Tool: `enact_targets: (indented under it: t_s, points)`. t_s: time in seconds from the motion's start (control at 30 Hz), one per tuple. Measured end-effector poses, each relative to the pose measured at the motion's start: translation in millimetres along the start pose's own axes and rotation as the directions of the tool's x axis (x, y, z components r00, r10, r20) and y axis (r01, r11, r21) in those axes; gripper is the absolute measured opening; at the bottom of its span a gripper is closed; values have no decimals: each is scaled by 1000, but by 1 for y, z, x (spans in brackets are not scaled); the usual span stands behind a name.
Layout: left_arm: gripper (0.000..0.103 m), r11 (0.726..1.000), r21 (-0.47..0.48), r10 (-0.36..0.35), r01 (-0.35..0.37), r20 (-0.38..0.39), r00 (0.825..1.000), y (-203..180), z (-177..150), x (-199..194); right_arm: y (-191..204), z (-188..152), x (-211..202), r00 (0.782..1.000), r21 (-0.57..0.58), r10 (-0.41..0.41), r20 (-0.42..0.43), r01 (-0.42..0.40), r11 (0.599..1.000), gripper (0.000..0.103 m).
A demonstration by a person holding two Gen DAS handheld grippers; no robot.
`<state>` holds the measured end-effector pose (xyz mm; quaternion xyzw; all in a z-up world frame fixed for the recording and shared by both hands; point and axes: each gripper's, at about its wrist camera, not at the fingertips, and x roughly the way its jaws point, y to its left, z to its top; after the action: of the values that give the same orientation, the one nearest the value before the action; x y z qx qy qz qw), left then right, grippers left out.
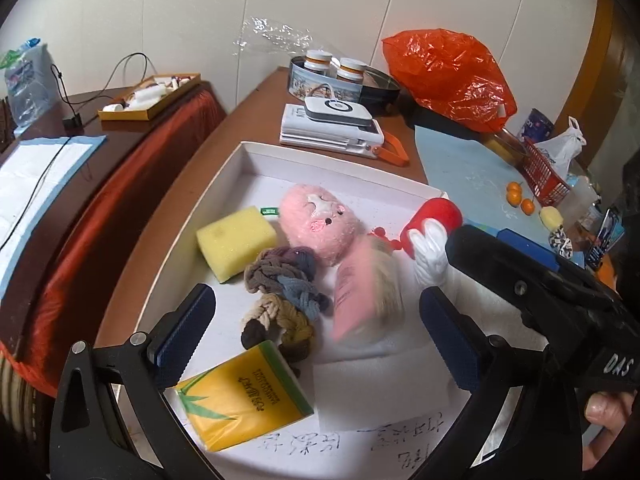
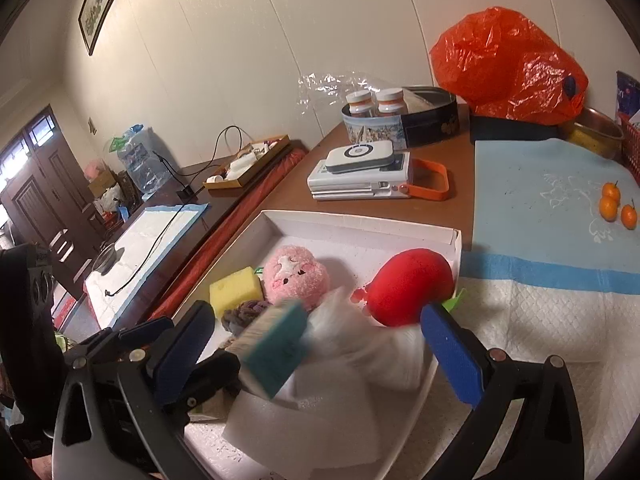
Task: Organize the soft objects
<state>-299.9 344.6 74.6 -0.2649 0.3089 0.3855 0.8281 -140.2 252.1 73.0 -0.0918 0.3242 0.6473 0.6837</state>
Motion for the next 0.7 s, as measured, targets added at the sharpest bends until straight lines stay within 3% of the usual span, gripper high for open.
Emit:
enact_targets:
  t_s: [0.33, 0.7]
  points:
    - [103, 999, -6, 40, -40, 36, 999, -7, -3, -22, 14, -2, -21, 999, -56, 15, 51, -12, 998, 103]
    - [103, 997, 0, 81, -81, 77, 994, -19, -13, -52, 10, -10, -50, 995, -29, 34, 96, -31, 999, 103]
